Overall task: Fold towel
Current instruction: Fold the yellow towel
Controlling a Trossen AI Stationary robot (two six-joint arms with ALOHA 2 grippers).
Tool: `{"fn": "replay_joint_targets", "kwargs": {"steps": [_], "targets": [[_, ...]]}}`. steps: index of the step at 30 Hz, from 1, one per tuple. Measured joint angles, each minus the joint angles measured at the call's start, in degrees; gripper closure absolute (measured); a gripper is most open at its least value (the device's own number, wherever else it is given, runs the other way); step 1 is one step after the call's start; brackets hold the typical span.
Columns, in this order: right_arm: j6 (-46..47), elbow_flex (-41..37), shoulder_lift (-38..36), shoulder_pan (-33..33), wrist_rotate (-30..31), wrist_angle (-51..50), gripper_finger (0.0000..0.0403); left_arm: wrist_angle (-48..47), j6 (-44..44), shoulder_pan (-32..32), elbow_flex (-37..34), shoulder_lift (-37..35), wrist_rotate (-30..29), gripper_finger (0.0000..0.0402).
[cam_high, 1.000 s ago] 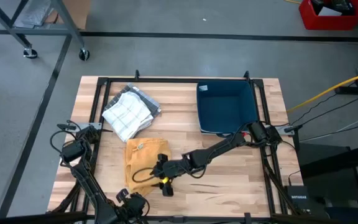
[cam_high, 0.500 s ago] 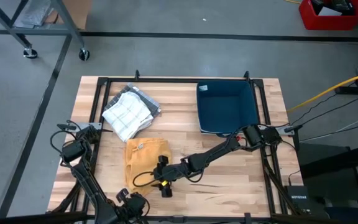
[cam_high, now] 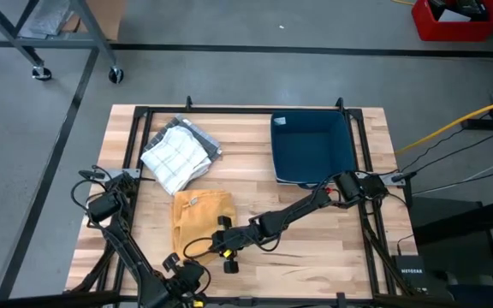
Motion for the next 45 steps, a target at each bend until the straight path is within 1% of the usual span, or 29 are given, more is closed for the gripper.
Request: {"fn": "replay_joint_targets", "kwargs": {"steps": [2, 4, 8, 13, 17, 22, 26, 28, 30, 33, 38, 45], "targets": [[-0.01, 0.00, 0.00, 0.00, -0.10, -0.02, 0.0384, 0.01, 0.07, -0.03, 0.00, 0.01, 0.03, 0.0375], [0.00, 0.00, 0.00, 0.00, -0.16, 0.17, 0.0394, 0.05, -0.04, -0.03, 0.01, 0.01, 0.03, 0.0375], [0.00, 0.00, 0.00, 0.00, 0.08, 0.78, 0.0380, 0.90, 1.12, -0.08, -0.01, 0.01, 0.05, 0.0375], [0.02, 1.06, -0.02, 0.00, -0.40, 1.71, 0.0396, 0.74, 3.22, 0.30, 0.01, 0.01, 0.05, 0.0375], [0.01, 3.63, -0.02, 0.00, 0.07, 1.32, 0.0391, 0.63, 5.79, 0.88, -0.01, 0.01, 0.32, 0.0375], [-0.33, 6.64, -0.04, -0.03, 0.12, 0.83, 0.0398, 0.82, 7.76, 1.94, -0.01, 0.64, 3.92, 0.0375], [-0.61, 7.66, -0.04, -0.09, 0.15, -0.72, 0.0394, 1.00, 9.03, 2.31, -0.01, 2.87, 9.47, 0.0375], [-0.62, 7.67, -0.04, -0.09, 0.19, -1.54, 0.0395, 0.49, 8.40, 2.28, -0.01, 3.95, 10.39, 0.0376], [-1.12, 7.71, -0.04, -0.09, 0.18, -2.87, 0.0398, -0.92, 7.30, 2.18, -0.03, 4.55, 10.39, 0.0386], [-1.53, 7.72, -0.04, -0.07, 0.19, -5.46, 0.0399, -5.26, 3.81, 2.13, -0.03, 4.53, 10.25, 0.0398], [-1.53, 7.72, -0.04, -0.07, 0.11, -7.26, 0.0395, -12.97, -1.11, 1.90, -0.03, 4.53, 10.32, 0.0399], [-1.53, 7.72, -0.07, 0.02, 0.10, -7.34, 0.0396, -17.66, -4.67, 1.78, -0.03, 4.38, 10.41, 0.0400]]}}
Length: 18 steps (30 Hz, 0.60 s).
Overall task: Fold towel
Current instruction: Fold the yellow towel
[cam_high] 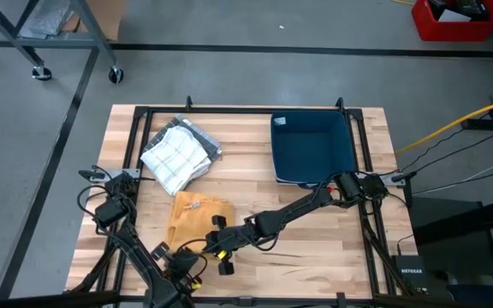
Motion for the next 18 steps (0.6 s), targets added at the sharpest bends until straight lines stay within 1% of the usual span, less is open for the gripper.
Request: {"fn": "replay_joint_targets", "kwargs": {"steps": [5, 8, 14, 18], "targets": [[0.00, -0.02, -0.01, 0.00, -3.22, 0.11, 0.0395, -5.92, -4.12, 0.07, 0.00, -0.22, 0.00, 0.0400], [0.02, -0.01, -0.01, 0.02, -4.16, -0.09, 0.0394, -7.99, -5.96, 0.33, 0.00, -0.22, 0.02, 0.0399], [0.04, -0.01, -0.01, 0.00, -4.17, -0.90, 0.0394, -6.98, -2.48, 0.48, 0.00, -0.22, 0.07, 0.0387], [0.02, -0.01, -0.01, 0.00, -4.17, -1.77, 0.0393, -6.62, -2.74, 0.45, 0.00, -0.22, 0.15, 0.0361]]}}
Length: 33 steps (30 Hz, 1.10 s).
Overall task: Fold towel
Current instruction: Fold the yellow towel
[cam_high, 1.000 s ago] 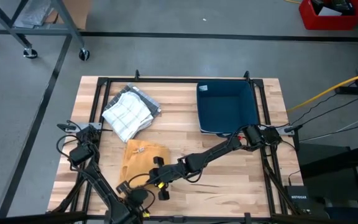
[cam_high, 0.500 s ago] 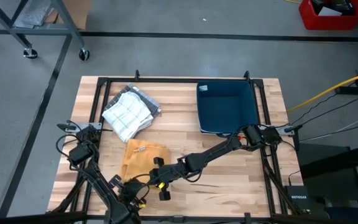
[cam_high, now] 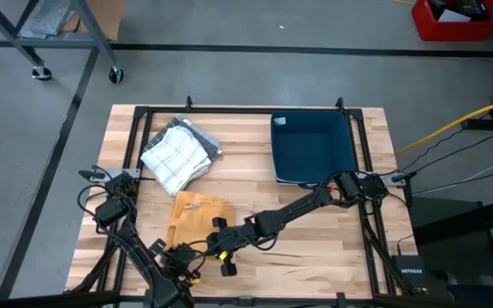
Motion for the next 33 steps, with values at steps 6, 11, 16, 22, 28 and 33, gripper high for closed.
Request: {"fn": "replay_joint_targets", "kwargs": {"steps": [6, 11, 16, 22, 28, 33], "targets": [[0.07, -0.01, 0.00, -0.02, -1.49, -0.37, 0.0341, -1.50, -2.90, 0.05, 0.00, 0.00, 0.86, 0.0285], [2.95, -0.01, 0.00, -0.02, -1.03, -0.35, 0.0255, -4.40, -7.31, 0.04, 0.01, 0.00, 5.70, 0.0241], [3.39, -0.01, 0.00, -0.02, -0.42, -0.32, 0.0195, -4.15, -11.28, -0.48, -0.04, 0.00, 6.89, 0.0240], [3.50, -0.01, 0.00, -0.02, -0.42, -0.16, 0.0181, -4.15, -16.35, -0.77, -0.04, -0.09, 6.93, 0.0258], [3.50, -0.01, 0.00, -0.02, -0.33, 2.06, 0.0180, -4.08, -21.88, -2.05, 1.65, -0.47, 6.90, 0.0274], [3.50, -0.01, 0.00, -0.02, -0.26, 4.95, 0.0180, -3.09, -22.09, -3.32, 4.78, -2.41, 6.85, 0.0291]]}}
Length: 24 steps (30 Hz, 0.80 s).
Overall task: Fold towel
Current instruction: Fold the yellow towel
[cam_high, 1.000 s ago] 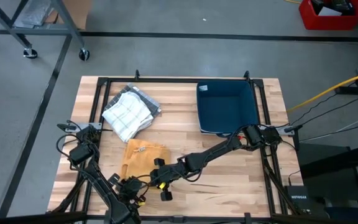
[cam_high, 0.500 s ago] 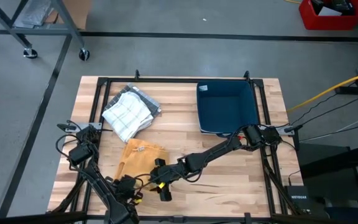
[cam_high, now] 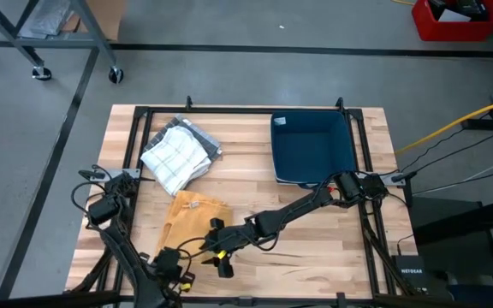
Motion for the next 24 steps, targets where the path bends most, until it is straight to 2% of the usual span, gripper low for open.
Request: {"fn": "replay_joint_targets", "kwargs": {"steps": [8, 15, 18, 24], "targets": [[0.00, 0.00, 0.00, -0.04, 0.11, 0.89, 0.0180, 0.15, 0.19, -1.79, 4.56, -0.94, -3.91, 0.0318], [-0.23, -0.04, -0.47, -0.81, 3.50, -2.11, 0.0182, -0.48, 0.49, 0.72, 4.58, -0.94, -14.43, 0.0338], [-0.24, -0.04, -1.18, -2.29, 3.96, -2.57, 0.0195, -1.14, 1.81, 2.44, 4.58, -0.94, -19.04, 0.0350], [-0.26, -0.04, -1.22, -5.68, 2.90, -4.45, 0.0235, 0.38, 8.56, 6.15, 0.82, -0.94, -19.91, 0.0375]]}}
